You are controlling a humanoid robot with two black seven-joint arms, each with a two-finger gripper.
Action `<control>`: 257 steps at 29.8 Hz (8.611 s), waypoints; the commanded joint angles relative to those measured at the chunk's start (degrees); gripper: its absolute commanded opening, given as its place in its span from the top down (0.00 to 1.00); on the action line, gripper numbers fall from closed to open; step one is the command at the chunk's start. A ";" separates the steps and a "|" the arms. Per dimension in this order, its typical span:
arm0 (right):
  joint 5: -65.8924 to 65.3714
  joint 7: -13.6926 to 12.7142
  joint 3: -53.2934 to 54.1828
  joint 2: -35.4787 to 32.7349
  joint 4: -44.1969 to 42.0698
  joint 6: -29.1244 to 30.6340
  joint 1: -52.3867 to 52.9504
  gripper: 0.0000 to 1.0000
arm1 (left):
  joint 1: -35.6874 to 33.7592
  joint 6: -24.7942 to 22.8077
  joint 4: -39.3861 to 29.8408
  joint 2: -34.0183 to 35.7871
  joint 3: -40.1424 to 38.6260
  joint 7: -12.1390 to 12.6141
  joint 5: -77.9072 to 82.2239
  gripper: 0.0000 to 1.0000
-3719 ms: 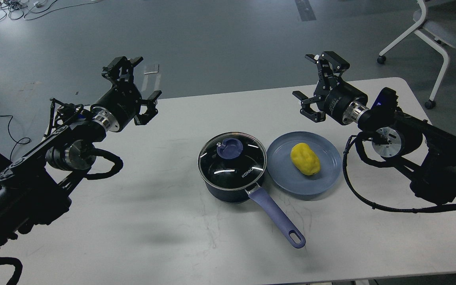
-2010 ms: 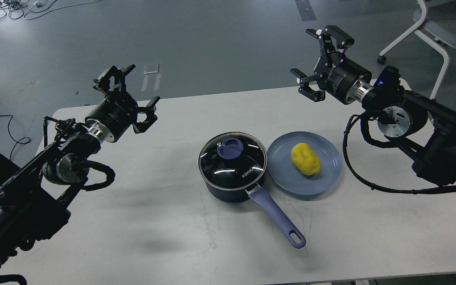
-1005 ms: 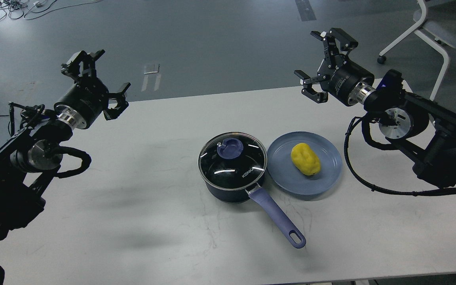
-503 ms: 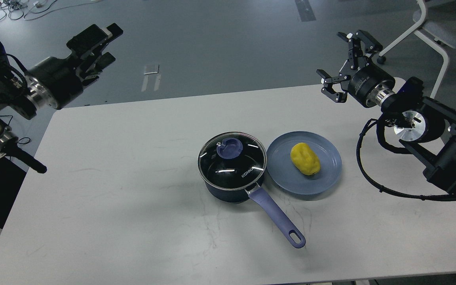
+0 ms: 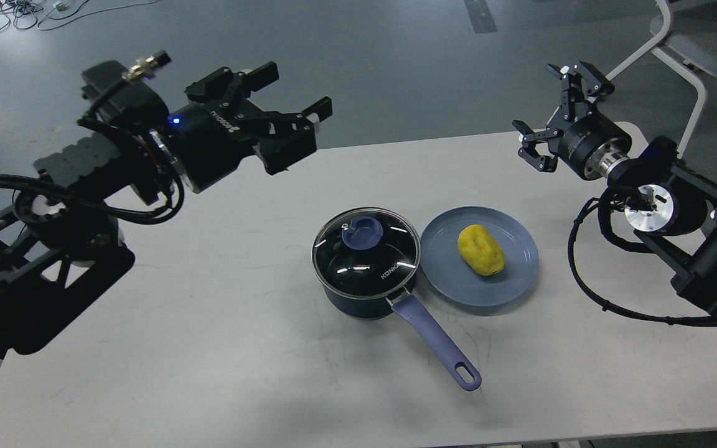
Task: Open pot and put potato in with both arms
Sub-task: 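Move the left gripper over the pot toward the purple lid knob, then lower the left gripper and grasp the purple knob of the glass lid, then lift the glass lid off the pot and set it down beside it, then release the lid and raise the left gripper away, then reach the right gripper to the yellow potato and grasp it, then lift the potato and carry it over the open pot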
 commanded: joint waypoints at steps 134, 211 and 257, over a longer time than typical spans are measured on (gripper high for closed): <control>-0.01 0.26 -2.65 -2.07 -2.98 -1.74 -0.85 0.00 | 7.92 12.25 16.17 -11.45 13.82 -4.72 9.16 0.51; -54.89 14.05 -37.52 -16.04 9.31 -1.21 14.35 0.00 | -11.34 3.64 37.35 -0.88 18.84 -1.95 -98.93 0.02; -69.88 14.66 -64.61 2.15 -5.27 -1.91 28.76 0.76 | -5.81 3.90 37.87 0.25 14.88 0.02 -99.93 0.02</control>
